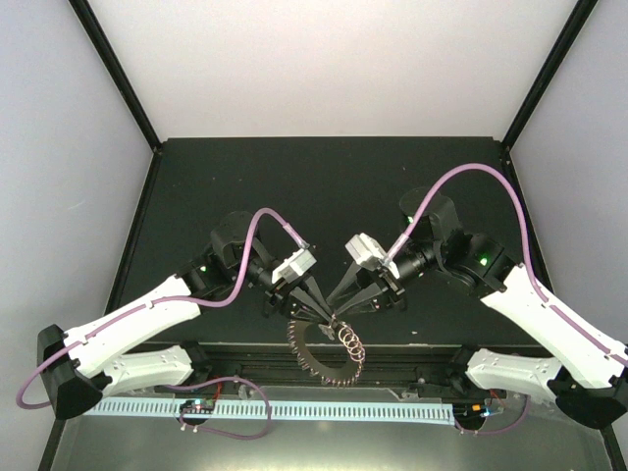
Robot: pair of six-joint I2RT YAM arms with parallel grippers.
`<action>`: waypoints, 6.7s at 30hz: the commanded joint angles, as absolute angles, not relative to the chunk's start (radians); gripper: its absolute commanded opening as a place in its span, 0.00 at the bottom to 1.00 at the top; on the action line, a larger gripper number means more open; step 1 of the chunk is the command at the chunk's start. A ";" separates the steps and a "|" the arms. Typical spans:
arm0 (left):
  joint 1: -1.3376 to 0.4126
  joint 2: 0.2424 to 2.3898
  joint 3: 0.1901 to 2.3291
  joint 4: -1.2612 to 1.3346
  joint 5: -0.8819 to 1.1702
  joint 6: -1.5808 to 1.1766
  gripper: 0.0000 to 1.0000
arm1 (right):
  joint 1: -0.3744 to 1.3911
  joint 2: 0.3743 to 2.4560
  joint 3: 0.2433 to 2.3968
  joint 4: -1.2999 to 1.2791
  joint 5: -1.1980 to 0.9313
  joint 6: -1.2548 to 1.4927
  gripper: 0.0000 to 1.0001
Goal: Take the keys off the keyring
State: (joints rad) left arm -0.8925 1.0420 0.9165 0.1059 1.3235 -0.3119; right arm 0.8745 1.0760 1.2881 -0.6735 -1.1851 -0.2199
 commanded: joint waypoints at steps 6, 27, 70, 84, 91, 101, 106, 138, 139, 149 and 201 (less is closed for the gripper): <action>-0.900 1.039 0.971 0.152 1.356 -0.319 0.02 | 0.893 1.074 1.305 -0.707 -1.180 -0.257 0.14; -0.901 1.053 0.973 0.173 1.358 -0.342 0.01 | 0.903 1.053 1.270 -0.661 -1.215 -0.247 0.13; -0.682 0.903 0.986 -0.121 0.977 -0.032 0.62 | 0.919 0.870 1.064 -0.454 -0.504 -0.061 0.01; -0.738 0.950 1.053 -0.357 0.834 0.136 0.71 | 0.919 0.877 1.046 -0.451 -0.525 -0.071 0.01; -0.738 0.966 1.057 -0.361 0.860 0.125 0.57 | 0.919 0.863 1.043 -0.446 -0.544 -0.080 0.01; -0.739 0.976 1.039 -0.301 0.963 0.081 0.27 | 0.918 0.861 1.041 -0.439 -0.545 -0.072 0.01; -0.745 0.986 1.034 -0.283 1.001 0.066 0.26 | 0.919 0.867 1.043 -0.439 -0.542 -0.071 0.01; -0.767 0.943 0.988 -0.173 0.916 0.000 0.02 | 0.919 0.717 0.787 0.030 -0.375 0.218 0.01; -0.767 0.943 0.985 -0.168 0.917 -0.005 0.02 | 0.919 0.708 0.767 0.069 -0.370 0.241 0.01; -0.768 0.964 0.984 -0.157 0.919 -0.025 0.02 | 0.919 0.661 0.649 0.337 -0.294 0.362 0.01; -0.778 0.972 0.972 -0.109 0.891 -0.080 0.02 | 0.919 0.657 0.480 0.633 -0.124 0.526 0.01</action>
State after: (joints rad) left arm -0.7654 1.0103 0.9771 -0.0406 0.8639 -0.1104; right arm 0.9291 0.7170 0.4976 0.6128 -0.2714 0.5392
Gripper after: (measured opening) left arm 0.018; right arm 0.014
